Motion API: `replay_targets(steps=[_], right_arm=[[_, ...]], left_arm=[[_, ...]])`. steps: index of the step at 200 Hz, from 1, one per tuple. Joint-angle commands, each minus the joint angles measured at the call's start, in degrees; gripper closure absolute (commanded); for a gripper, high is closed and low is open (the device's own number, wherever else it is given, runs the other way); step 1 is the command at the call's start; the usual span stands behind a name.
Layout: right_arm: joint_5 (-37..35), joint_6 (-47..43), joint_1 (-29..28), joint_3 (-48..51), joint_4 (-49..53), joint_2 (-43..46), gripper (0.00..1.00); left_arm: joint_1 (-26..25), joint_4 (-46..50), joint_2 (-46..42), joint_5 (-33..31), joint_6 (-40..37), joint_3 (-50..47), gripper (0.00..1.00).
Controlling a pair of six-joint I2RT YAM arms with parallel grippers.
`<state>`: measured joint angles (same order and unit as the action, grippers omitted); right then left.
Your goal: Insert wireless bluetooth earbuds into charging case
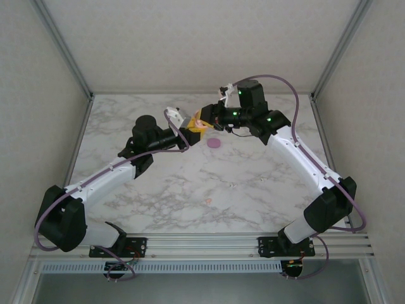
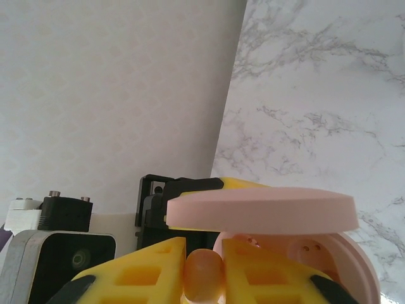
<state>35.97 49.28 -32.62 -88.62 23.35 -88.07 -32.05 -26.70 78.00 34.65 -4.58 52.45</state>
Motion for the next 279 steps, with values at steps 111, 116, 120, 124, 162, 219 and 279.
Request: replay_targets(steps=[111,116,120,124,162,219,279], right_arm=[[-6.03,-4.35,-1.19,-3.98,11.34,-1.31,0.68],[-6.36,-4.39,-1.14,-4.22,11.67,-1.31,0.68],[-6.51,-4.48,-1.21,-4.34,11.90,-1.31,0.68],[-6.75,-4.47,-1.13,-4.43,12.09,-1.31,0.68],[-7.57,-5.06,-1.15,-5.40,13.83,-1.82,0.70],[-7.61,-5.66,-1.13,-7.17,15.53,-3.19,0.78],[-8.48,-6.97,-1.14,-7.54,18.53,-2.04,0.76]], left_arm=[[-1.26,-6.72,-2.09,1.65,1.86,2.31,0.75],[-1.32,-6.63,-2.07,1.64,1.85,2.31,0.75],[-1.30,-6.61,-2.06,1.67,1.89,2.31,0.75],[-1.30,-6.53,-2.06,1.65,1.86,2.31,0.75],[-1.26,-6.33,-1.80,1.82,1.86,2.49,0.75],[-1.26,-5.99,-1.66,1.74,1.68,2.66,0.75],[-1.26,-5.84,-1.66,0.76,1.66,2.74,0.76]])
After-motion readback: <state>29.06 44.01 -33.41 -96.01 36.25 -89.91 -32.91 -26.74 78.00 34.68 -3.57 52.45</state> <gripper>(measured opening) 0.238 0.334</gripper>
